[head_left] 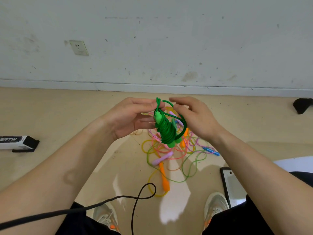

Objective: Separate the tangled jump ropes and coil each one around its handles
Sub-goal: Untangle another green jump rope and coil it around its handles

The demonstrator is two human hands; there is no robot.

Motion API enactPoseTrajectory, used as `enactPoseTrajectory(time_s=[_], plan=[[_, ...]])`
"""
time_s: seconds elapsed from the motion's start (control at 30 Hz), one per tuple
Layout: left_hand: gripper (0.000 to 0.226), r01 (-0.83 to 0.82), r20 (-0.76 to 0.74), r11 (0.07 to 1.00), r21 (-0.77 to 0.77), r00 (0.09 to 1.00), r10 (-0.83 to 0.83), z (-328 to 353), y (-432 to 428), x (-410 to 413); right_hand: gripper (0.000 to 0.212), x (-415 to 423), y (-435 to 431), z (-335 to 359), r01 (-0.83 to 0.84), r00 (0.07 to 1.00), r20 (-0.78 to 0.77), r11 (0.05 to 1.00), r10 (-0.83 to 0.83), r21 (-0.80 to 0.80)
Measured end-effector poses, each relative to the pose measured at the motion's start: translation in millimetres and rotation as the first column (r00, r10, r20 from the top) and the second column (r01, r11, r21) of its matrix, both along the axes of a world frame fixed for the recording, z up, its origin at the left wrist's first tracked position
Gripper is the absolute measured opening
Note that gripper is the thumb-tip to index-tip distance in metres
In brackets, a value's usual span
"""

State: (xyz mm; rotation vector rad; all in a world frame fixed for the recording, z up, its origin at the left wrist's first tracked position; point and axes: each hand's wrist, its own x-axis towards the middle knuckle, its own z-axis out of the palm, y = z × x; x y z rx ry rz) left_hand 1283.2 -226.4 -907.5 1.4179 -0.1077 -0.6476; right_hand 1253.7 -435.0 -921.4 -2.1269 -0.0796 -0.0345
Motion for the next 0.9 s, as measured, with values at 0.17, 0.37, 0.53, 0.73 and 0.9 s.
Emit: enactPoseTrajectory(time_s=[0.17,0.37,0.53,0.73,0.9], plan=[[0.030,0.147,0.008,0.989,0.027,0.989,-0.148,-1,-3,-3,0.035,2,1,5,-0.165,0.951,-0.142,0.836,0.276,0.523],[0.031,0.126,-0.007,0.992,0.014,0.992,-0.126,-6,-5,-4,0.007,5,-8,-3,-0.186,0.957,-0.099,0.838,0.274,0.514],[0.020,-0.109,-0.041,0.993,-0.041,0.993,0.108,-7,-5,2,0.019,2,-8,-1,-0.167,0.973,-0.065,0.865,0.223,0.473],[0.019,-0.231,-0.032,0.967,-0.105,0.973,0.229,-11,-18,-3,0.016,1,-4,0,-0.167,0.972,-0.081,0.890,0.221,0.425],[0.025,-0.346,0.117,0.938,-0.012,0.931,0.345,-17,-24,-8,0.007,0,5,-3,-0.061,0.980,-0.148,0.913,0.131,0.403]])
